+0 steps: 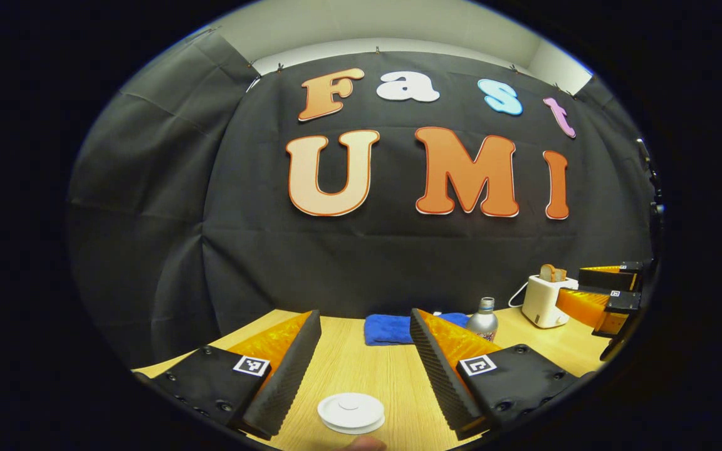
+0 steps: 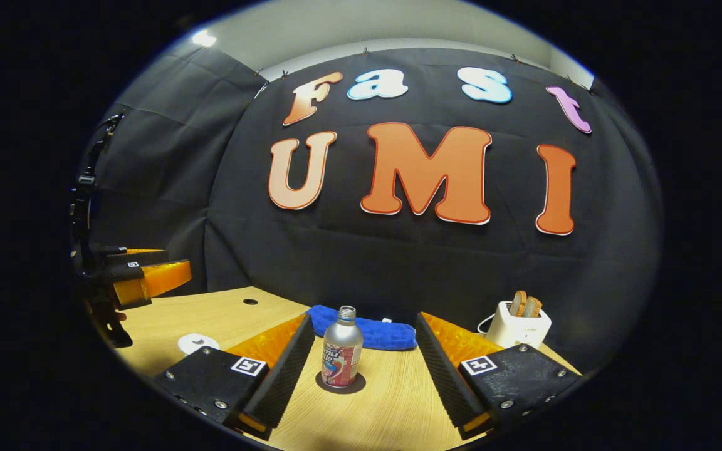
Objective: Open the teacup lid with one hand, grasp the water bottle and pour water into the teacup with the other hand; after pouring, place the water bottle on the coaster and then close the teacup lid.
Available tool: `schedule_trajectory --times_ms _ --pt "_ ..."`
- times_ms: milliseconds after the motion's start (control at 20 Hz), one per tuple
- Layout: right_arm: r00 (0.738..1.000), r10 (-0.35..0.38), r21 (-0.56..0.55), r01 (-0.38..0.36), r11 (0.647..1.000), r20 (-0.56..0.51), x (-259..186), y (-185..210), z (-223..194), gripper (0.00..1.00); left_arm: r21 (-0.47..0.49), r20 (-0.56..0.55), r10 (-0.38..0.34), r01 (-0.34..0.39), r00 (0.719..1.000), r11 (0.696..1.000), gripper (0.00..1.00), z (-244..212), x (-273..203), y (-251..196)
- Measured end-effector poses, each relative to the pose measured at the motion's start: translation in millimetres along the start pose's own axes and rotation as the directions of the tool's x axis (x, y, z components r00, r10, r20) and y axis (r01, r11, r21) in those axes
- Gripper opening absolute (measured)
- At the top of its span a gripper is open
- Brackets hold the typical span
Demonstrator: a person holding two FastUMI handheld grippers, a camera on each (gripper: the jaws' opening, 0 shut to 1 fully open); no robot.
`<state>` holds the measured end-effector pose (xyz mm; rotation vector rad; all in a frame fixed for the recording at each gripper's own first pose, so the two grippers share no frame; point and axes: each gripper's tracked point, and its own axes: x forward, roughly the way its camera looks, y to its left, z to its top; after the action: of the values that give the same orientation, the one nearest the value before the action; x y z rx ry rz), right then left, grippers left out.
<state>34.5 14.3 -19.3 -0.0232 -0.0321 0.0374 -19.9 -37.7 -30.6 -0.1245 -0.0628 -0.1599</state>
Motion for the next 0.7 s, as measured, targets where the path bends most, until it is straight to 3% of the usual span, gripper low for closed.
schedule_trajectory --times_ms 700 --pt "0.999 -0.037 0.007 0.037 0.999 -0.027 -5.0 -23.1 -12.4 0.96 0.032 0.001 0.024 -0.024 1.0 0.999 0.98 -4.6 3.5 8.0"
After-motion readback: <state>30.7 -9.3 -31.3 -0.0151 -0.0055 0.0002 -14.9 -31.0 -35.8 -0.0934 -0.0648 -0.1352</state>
